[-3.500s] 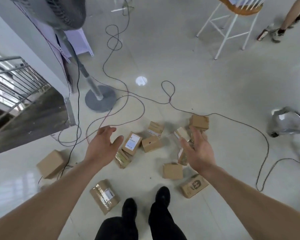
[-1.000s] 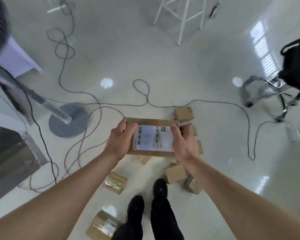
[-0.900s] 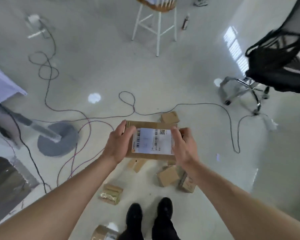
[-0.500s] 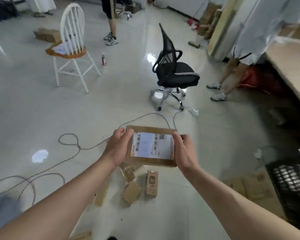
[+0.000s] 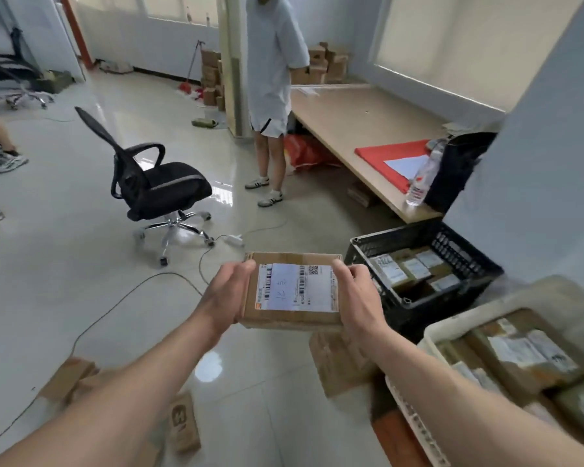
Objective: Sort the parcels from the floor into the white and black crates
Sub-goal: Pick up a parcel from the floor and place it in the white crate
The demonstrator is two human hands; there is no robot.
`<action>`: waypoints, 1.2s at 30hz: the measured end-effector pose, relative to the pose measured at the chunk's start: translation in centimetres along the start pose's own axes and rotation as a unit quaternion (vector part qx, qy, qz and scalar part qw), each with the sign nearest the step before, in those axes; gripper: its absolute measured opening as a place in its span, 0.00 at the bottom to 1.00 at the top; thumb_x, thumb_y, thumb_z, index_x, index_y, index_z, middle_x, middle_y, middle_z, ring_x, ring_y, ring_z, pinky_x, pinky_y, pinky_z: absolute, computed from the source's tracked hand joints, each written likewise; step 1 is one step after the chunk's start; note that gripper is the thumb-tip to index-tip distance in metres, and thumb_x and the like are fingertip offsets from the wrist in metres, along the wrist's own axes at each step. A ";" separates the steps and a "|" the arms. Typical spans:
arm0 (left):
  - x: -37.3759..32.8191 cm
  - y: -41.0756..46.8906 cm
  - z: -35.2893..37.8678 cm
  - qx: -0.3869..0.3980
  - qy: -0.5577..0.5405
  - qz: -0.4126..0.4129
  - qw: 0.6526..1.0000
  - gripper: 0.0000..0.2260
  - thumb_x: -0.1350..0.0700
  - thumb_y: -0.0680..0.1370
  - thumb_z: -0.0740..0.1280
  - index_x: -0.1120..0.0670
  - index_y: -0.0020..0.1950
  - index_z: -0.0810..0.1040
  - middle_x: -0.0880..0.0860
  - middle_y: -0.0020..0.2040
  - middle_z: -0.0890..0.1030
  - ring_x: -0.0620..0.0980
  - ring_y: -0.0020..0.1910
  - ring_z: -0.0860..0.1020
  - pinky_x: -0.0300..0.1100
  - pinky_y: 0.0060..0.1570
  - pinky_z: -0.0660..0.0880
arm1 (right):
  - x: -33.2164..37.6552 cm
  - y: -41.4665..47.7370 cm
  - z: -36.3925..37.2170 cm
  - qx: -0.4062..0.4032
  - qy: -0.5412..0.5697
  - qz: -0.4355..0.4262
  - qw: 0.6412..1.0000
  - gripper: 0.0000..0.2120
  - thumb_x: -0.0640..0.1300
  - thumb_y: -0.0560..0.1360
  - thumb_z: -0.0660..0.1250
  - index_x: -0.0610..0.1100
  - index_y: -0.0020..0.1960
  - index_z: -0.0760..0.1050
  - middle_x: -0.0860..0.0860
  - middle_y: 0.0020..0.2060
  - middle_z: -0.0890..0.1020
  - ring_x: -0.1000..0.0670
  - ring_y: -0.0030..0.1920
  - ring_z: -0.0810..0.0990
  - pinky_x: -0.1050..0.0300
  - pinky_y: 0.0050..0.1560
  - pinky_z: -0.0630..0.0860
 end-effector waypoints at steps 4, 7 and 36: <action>-1.8 2.2 9.3 0.072 0.007 0.014 0.997 0.18 0.41 0.83 0.58 0.53 0.62 0.75 0.50 0.45 0.83 0.45 0.38 0.82 0.42 0.37 0.77 | -3.1 1.2 -8.6 -0.058 0.017 0.027 0.998 0.18 0.64 0.81 0.59 0.49 0.54 0.72 0.51 0.48 0.81 0.52 0.48 0.79 0.52 0.47 0.74; -3.1 3.5 16.4 0.153 0.025 0.012 0.988 0.29 0.37 0.75 0.59 0.59 0.63 0.74 0.48 0.40 0.81 0.44 0.34 0.80 0.40 0.32 0.76 | -5.8 1.4 -14.2 -0.103 0.027 0.052 0.993 0.18 0.64 0.81 0.59 0.49 0.58 0.72 0.53 0.49 0.80 0.54 0.49 0.79 0.54 0.44 0.73; -1.9 6.3 62.2 0.461 0.226 0.022 0.858 0.20 0.41 0.80 0.61 0.51 0.67 0.71 0.51 0.58 0.79 0.51 0.57 0.78 0.54 0.63 0.74 | -31.2 0.3 -39.9 -0.384 0.180 0.271 0.864 0.20 0.58 0.83 0.62 0.47 0.68 0.71 0.58 0.54 0.79 0.59 0.51 0.77 0.60 0.45 0.70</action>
Point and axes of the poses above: each hand's wrist, its own y-axis towards the middle knuckle, its own z-axis out of the palm, x = y × z, the point moved 10 cm from there along y, towards the middle knuckle
